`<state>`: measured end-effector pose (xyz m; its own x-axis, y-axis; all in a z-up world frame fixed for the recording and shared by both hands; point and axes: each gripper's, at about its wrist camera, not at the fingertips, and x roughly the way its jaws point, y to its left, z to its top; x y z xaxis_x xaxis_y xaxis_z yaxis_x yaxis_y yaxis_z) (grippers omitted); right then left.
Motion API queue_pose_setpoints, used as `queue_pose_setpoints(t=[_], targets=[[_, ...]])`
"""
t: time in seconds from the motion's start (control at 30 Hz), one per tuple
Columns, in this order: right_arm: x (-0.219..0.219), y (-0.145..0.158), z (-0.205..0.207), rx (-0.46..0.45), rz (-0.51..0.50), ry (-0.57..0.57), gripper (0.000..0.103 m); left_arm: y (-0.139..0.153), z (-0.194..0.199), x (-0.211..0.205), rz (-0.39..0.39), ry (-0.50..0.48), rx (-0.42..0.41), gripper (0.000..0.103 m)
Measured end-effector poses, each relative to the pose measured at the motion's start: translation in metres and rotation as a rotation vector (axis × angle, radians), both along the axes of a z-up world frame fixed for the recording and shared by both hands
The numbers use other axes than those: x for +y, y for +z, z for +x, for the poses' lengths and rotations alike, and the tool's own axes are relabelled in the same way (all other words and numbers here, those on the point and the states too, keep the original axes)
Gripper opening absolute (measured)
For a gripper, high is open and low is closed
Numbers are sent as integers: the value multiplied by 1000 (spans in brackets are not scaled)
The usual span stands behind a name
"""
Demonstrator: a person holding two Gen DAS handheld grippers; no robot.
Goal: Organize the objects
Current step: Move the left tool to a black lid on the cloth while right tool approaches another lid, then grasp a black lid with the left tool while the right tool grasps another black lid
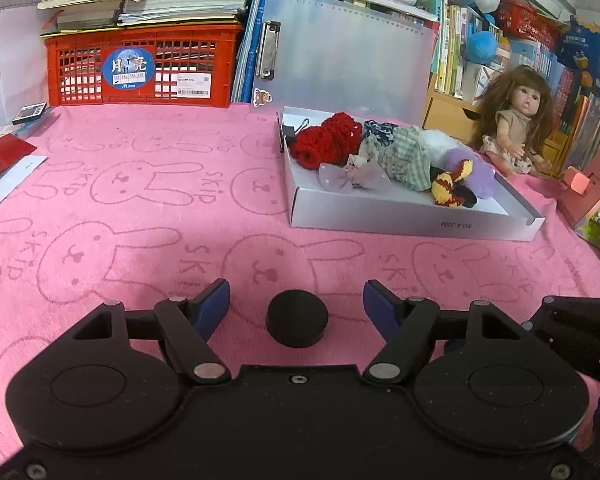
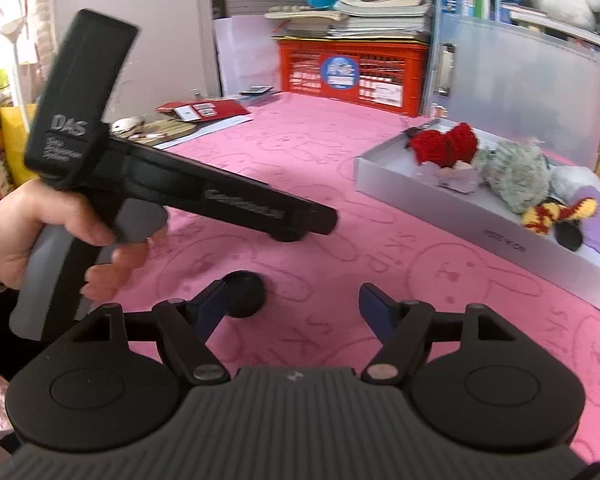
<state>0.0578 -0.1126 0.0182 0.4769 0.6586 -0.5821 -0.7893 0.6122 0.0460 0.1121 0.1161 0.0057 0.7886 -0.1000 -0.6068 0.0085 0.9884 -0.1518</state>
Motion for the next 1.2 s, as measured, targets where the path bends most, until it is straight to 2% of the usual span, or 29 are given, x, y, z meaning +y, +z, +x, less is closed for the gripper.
queue_pose_setpoints(t=[0.23,0.4,0.63,0.77,0.87,0.97,1.1,1.2], targets=[[16,-7,-12,-40,-32,42,82,-2,-3,-5,33,-4,-11,64],[22,-8,-17,-55,-41,50,82,-2,-5,-4,52,10,-18,50],[25,-8,-19,-68,-46,52,82,-3,-9,-4,54,15,-27,44],[24,-8,-18,-64,-42,47,80,-3,-11,-5,50,12,-31,36],[24,-7,-18,-63,-37,41,76,-2,-12,-5,44,3,-31,31],[23,-7,-17,-59,-28,35,71,-2,-13,-7,47,1,-32,31],[22,-6,-17,-57,-22,26,54,-2,-14,-8,46,0,-33,31],[21,-6,-16,-57,-20,22,47,-1,-15,-9,42,-2,-33,31]])
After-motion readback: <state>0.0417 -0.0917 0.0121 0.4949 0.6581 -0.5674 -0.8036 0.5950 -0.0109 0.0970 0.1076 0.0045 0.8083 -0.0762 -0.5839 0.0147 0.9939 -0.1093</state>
